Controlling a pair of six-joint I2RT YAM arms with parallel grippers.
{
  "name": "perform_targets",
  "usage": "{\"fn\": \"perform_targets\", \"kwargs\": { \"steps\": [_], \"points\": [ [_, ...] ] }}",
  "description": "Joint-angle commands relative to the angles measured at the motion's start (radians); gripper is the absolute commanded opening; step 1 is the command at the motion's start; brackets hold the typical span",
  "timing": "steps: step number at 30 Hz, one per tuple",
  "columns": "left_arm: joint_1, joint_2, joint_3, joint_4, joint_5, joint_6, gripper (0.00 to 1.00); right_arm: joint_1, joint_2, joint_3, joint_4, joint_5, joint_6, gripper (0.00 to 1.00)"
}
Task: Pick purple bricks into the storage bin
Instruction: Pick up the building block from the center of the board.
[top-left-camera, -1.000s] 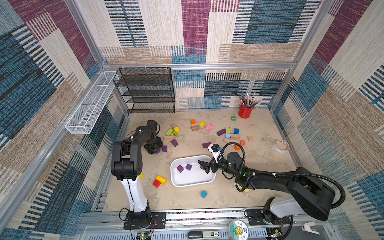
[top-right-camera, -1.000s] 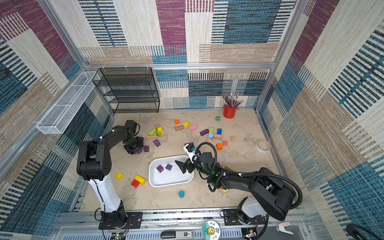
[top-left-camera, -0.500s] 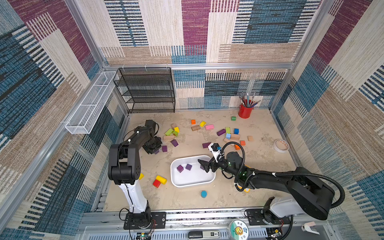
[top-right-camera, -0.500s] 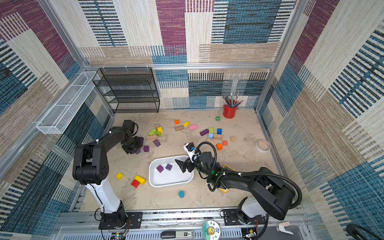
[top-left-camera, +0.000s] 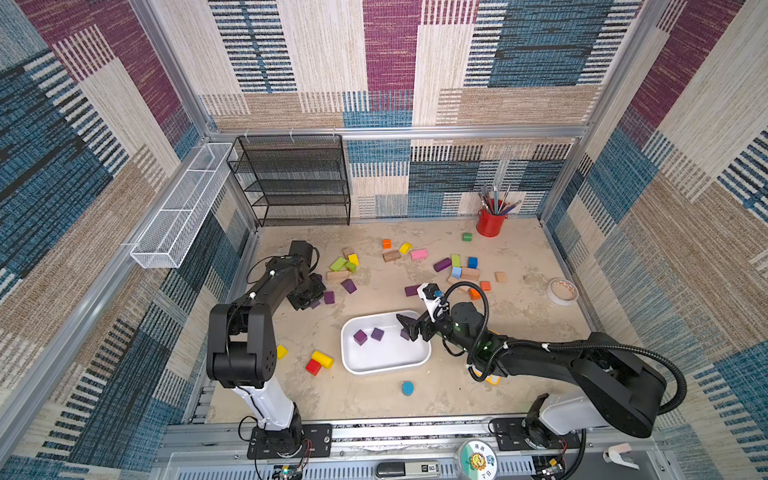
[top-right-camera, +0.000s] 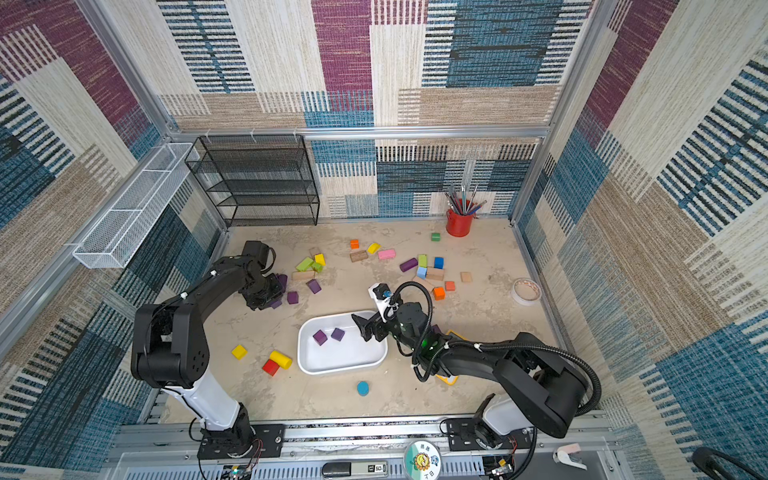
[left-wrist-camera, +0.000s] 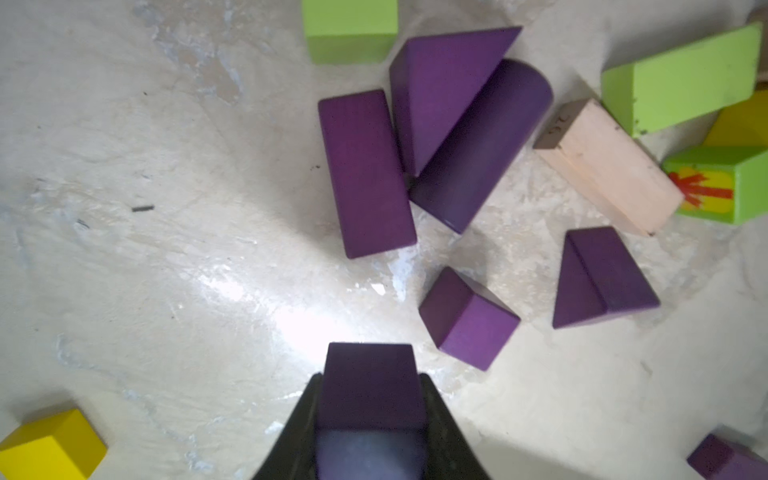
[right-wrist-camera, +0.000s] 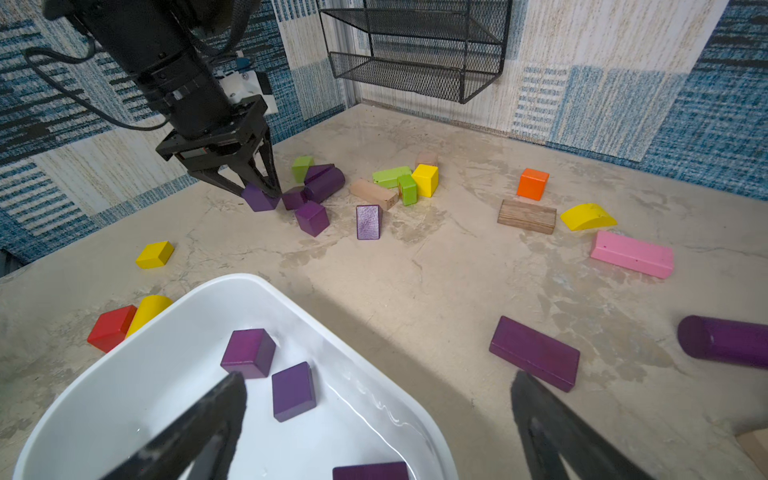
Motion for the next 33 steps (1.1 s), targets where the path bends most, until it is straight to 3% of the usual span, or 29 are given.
{"fn": "perform_targets", "kwargs": {
  "steps": [1, 25, 33],
  "points": [
    [-0.014, -0.023, -0.009, -0.004, 0.005, 0.041, 0.27, 0.001, 0.003, 0.008, 0.003, 0.023, 0.015, 1.0],
    [-0.223, -0.179, -0.021, -0.035, 0.052, 0.193, 0.27, -0.006, 0.05, 0.042, -0.037, 0.109, 0.07, 1.0],
    [-0.328, -0.221, -0.036, -0.034, 0.051, 0.227, 0.27, -0.069, 0.034, 0.025, -0.045, 0.094, 0.138, 0.99]
  ]
}}
